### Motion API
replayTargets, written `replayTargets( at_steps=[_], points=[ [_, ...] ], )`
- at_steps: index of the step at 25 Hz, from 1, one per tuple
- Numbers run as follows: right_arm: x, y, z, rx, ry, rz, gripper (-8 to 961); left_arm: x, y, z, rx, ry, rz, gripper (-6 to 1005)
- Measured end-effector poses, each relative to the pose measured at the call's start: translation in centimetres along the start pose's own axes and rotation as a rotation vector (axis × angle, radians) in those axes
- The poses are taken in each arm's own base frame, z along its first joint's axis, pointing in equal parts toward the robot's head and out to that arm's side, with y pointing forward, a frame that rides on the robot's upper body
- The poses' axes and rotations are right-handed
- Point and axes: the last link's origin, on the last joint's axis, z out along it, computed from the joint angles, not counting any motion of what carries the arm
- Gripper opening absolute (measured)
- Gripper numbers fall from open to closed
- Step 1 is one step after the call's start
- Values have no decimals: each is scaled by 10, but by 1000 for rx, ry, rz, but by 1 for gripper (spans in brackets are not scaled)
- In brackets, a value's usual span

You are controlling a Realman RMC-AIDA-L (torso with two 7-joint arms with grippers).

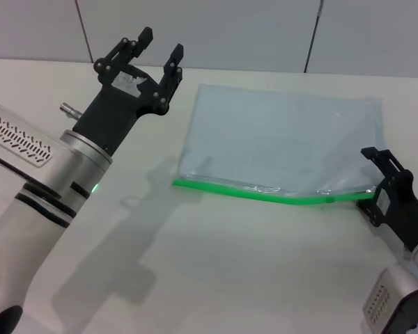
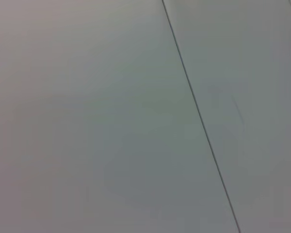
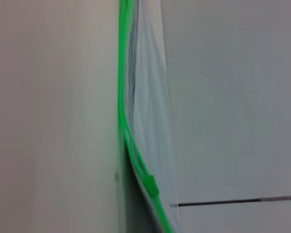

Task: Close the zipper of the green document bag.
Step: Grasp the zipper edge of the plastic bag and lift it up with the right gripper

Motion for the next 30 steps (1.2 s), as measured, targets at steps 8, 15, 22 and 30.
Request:
replayTargets(
  at_steps=[8, 15, 22, 30],
  points=[
    [-9, -5, 8, 0, -22, -17, 683, 0, 0, 0, 0, 1, 0, 495],
    [-14, -5, 18, -45, 28, -21, 362, 0, 1, 0, -4, 0, 0, 496],
    [-17, -8, 22, -46, 52, -14, 128, -2, 3, 2, -23, -12, 5, 498],
    [-28, -11, 23, -35, 22, 5, 60, -13, 23, 15, -155, -109, 27, 500]
  ],
)
